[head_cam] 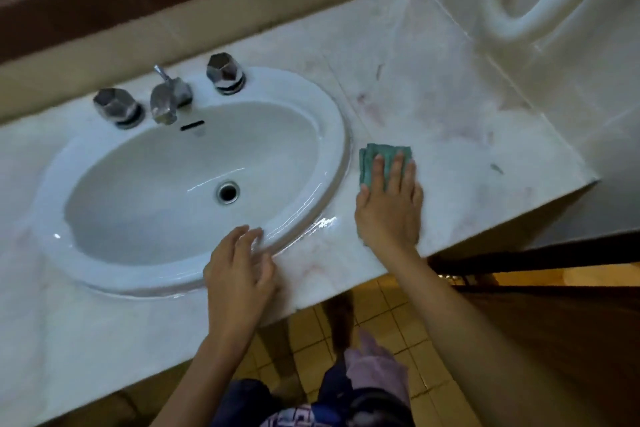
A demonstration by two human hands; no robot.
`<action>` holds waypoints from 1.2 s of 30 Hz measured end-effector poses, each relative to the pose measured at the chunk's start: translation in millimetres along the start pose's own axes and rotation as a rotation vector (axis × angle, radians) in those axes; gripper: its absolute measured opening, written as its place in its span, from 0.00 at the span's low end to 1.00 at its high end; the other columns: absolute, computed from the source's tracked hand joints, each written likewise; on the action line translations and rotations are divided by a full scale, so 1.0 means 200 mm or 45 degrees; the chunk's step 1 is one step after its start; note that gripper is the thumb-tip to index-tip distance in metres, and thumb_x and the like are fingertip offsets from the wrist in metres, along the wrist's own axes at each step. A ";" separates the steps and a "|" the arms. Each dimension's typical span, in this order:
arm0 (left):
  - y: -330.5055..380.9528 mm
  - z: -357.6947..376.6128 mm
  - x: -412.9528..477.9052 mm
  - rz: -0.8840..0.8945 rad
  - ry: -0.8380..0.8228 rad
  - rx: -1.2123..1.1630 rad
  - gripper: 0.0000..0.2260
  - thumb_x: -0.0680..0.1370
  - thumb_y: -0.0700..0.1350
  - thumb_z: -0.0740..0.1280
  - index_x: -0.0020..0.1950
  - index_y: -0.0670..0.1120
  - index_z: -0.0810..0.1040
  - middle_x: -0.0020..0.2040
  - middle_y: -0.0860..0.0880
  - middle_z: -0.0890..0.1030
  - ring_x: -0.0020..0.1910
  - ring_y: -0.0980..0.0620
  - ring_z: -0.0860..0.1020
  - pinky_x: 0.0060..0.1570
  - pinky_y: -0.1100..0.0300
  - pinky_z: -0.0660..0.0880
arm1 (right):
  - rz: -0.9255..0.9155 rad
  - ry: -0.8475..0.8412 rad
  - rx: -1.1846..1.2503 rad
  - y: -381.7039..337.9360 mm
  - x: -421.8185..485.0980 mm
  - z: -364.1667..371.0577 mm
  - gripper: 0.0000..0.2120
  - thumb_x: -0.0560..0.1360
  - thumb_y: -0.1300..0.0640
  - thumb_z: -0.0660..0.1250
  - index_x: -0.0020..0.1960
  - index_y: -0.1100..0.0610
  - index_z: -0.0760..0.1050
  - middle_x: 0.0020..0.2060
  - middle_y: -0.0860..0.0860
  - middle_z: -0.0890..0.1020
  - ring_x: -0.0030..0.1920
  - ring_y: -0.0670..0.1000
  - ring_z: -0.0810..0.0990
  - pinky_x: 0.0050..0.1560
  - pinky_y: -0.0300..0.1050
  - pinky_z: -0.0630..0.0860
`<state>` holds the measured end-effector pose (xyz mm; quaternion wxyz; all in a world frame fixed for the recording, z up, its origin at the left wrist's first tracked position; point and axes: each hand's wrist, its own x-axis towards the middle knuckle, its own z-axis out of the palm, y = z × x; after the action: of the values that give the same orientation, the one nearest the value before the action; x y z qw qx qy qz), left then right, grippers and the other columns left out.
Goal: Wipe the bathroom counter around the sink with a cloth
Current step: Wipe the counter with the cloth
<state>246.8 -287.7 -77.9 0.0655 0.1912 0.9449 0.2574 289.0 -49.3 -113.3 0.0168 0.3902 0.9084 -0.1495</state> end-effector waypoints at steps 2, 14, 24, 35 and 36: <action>-0.05 -0.06 -0.10 0.003 0.029 -0.071 0.21 0.74 0.51 0.58 0.64 0.47 0.77 0.69 0.48 0.72 0.67 0.49 0.70 0.65 0.52 0.68 | -0.107 -0.002 0.025 -0.12 -0.18 0.06 0.30 0.80 0.45 0.45 0.79 0.54 0.44 0.78 0.56 0.44 0.77 0.57 0.41 0.75 0.57 0.49; -0.72 -0.36 -0.49 -0.122 0.353 -0.326 0.14 0.75 0.44 0.63 0.59 0.46 0.79 0.65 0.51 0.71 0.66 0.55 0.69 0.64 0.75 0.63 | -0.068 -0.092 -0.036 -0.72 -0.90 0.33 0.33 0.81 0.46 0.48 0.77 0.65 0.45 0.77 0.64 0.45 0.76 0.63 0.41 0.75 0.62 0.49; -1.68 -0.76 -0.80 -0.386 0.603 -0.176 0.16 0.72 0.44 0.61 0.57 0.44 0.81 0.65 0.45 0.74 0.63 0.42 0.73 0.58 0.45 0.74 | -0.358 -0.151 -0.107 -1.48 -1.41 0.60 0.37 0.79 0.39 0.44 0.78 0.62 0.40 0.76 0.65 0.41 0.76 0.64 0.39 0.74 0.61 0.45; -2.35 -1.19 -0.66 -0.673 0.673 -0.007 0.15 0.73 0.36 0.70 0.59 0.44 0.80 0.69 0.45 0.70 0.64 0.39 0.70 0.61 0.40 0.69 | -0.992 -0.171 -0.212 -2.25 -1.11 0.76 0.32 0.79 0.40 0.39 0.79 0.55 0.41 0.78 0.59 0.42 0.77 0.58 0.37 0.73 0.50 0.33; -2.40 -1.22 -0.64 -0.698 0.668 0.015 0.15 0.73 0.36 0.70 0.59 0.45 0.80 0.69 0.45 0.70 0.65 0.39 0.70 0.62 0.40 0.68 | -0.984 -0.168 -0.208 -2.33 -1.05 0.78 0.33 0.79 0.40 0.38 0.79 0.55 0.42 0.78 0.60 0.43 0.77 0.58 0.39 0.73 0.50 0.34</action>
<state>152.1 -831.7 -110.9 -0.1131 -0.1408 0.9471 0.2652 88.9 -545.2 -110.2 0.0485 0.0065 0.9941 -0.0967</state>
